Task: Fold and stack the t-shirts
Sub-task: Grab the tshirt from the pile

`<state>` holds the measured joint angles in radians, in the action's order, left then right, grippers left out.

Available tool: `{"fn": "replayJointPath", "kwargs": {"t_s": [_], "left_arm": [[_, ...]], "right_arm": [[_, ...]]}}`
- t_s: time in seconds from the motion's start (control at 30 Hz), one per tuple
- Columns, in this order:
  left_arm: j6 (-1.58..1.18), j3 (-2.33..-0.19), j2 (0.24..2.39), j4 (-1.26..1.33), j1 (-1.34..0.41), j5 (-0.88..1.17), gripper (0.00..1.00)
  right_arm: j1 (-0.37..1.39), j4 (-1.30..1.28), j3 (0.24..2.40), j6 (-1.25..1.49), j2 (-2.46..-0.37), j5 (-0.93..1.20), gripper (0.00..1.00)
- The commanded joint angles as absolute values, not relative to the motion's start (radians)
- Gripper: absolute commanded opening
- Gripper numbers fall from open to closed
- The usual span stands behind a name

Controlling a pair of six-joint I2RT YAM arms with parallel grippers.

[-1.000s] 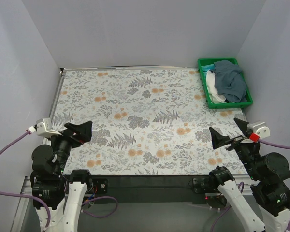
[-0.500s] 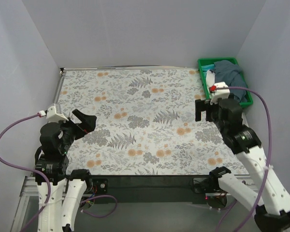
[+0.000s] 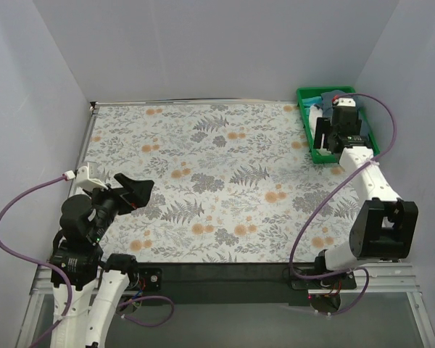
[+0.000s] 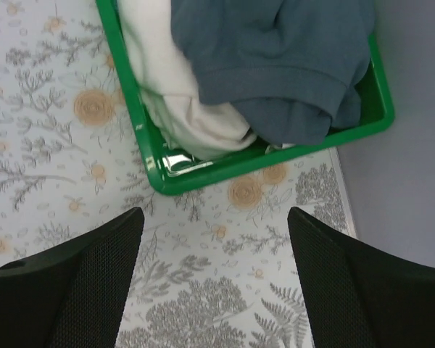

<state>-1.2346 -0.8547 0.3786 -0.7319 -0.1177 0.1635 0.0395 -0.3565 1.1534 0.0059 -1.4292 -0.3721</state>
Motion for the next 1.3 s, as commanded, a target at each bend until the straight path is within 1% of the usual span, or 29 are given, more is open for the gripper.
{"fn": "replayJointPath", "kwargs": {"t_s": [0.0,0.27,0.43,0.53,0.57,0.63,0.67,0.73,0.77,0.83,0.87,0.9,1.0,1.13,1.23,1.27], "left_arm": [[-1.249,-0.848,0.399,-0.719,-0.126,0.190,0.98],[-1.318,-0.854,0.495,-0.690,-0.126,0.199,0.98],[-1.325,-0.851,0.545,-0.672,-0.126,0.177,0.96],[-1.335,-0.839,0.569,-0.664,-0.126,0.178,0.95],[-1.335,-0.838,0.574,-0.660,-0.126,0.186,0.95],[-1.333,-0.841,0.594,-0.657,-0.126,0.196,0.94],[-1.330,-0.842,0.598,-0.655,-0.126,0.201,0.94],[-1.318,-0.847,0.606,-0.652,-0.126,0.213,0.93],[-1.315,-0.848,0.610,-0.650,-0.126,0.216,0.93],[-1.304,-0.853,0.615,-0.647,-0.126,0.215,0.93],[-1.301,-0.854,0.620,-0.647,-0.126,0.216,0.93],[-1.298,-0.854,0.618,-0.646,-0.126,0.218,0.93],[-1.290,-0.857,0.629,-0.646,-0.126,0.222,0.92],[-1.281,-0.870,0.638,-0.634,-0.126,0.222,0.92],[-1.284,-0.877,0.643,-0.630,-0.126,0.221,0.92],[-1.290,-0.879,0.640,-0.629,-0.126,0.221,0.92]], "right_arm": [[-0.034,-0.255,1.275,0.020,-1.502,-0.249,0.72],[-0.112,-0.242,1.466,-0.031,-1.776,-0.150,0.61],[-0.123,-0.236,1.554,-0.032,-1.896,-0.120,0.61],[-0.124,-0.235,1.583,-0.032,-1.934,-0.127,0.57],[-0.124,-0.233,1.586,-0.034,-1.950,-0.132,0.52],[-0.124,-0.230,1.588,-0.043,-1.962,-0.144,0.48],[-0.124,-0.229,1.586,-0.058,-1.968,-0.144,0.41],[-0.124,-0.225,1.579,-0.071,-1.973,-0.156,0.34],[-0.124,-0.225,1.571,-0.078,-1.971,-0.164,0.23],[-0.124,-0.221,1.562,-0.084,-1.959,-0.167,0.15],[-0.124,-0.216,1.556,-0.087,-1.945,-0.169,0.06],[-0.124,-0.212,1.546,-0.094,-1.937,-0.166,0.01],[-0.118,-0.213,1.542,-0.098,-1.895,-0.123,0.01],[-0.072,-0.222,1.543,-0.087,-1.758,-0.092,0.01],[-0.009,-0.253,1.575,-0.065,-1.676,-0.028,0.01],[0.044,-0.268,1.588,-0.060,-1.658,-0.008,0.01]]}}
